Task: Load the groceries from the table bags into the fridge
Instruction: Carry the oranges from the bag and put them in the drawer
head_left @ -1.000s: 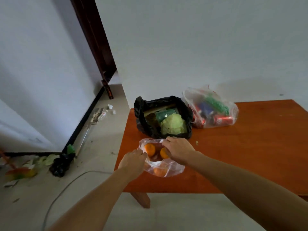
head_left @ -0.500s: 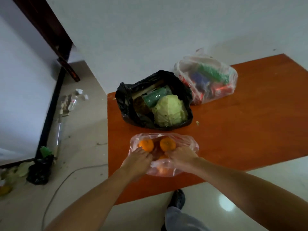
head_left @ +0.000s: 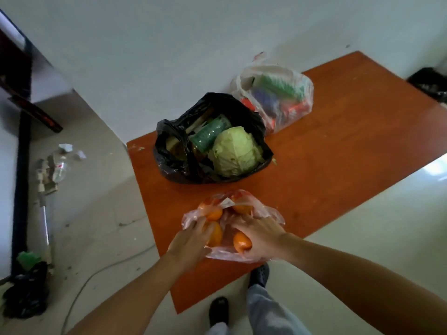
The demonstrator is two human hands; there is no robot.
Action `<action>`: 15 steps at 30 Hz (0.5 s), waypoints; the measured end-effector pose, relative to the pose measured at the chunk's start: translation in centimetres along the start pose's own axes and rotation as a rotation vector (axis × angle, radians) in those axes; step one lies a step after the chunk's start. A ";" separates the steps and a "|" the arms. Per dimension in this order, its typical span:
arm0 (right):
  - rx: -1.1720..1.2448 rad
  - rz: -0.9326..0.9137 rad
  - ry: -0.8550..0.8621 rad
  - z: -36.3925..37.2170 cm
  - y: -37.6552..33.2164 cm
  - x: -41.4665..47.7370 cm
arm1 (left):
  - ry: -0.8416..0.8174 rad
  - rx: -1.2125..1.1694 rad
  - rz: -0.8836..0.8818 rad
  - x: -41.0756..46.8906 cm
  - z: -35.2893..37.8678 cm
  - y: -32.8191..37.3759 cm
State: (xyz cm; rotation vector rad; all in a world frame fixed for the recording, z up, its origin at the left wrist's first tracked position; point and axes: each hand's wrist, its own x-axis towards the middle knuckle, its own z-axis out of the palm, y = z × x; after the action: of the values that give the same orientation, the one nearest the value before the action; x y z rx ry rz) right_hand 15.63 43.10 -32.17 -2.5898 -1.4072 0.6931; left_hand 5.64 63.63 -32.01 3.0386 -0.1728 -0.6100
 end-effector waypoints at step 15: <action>0.196 0.357 0.303 0.9 -2.9 -3.0 | -0.014 0.074 0.202 1.8 1.2 1.1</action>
State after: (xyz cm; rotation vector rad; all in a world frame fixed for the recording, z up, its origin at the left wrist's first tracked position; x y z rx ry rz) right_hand 11.57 42.20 -31.08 -2.6673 -0.7615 0.4219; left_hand 6.72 62.31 -33.75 3.0329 -0.5068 -0.6222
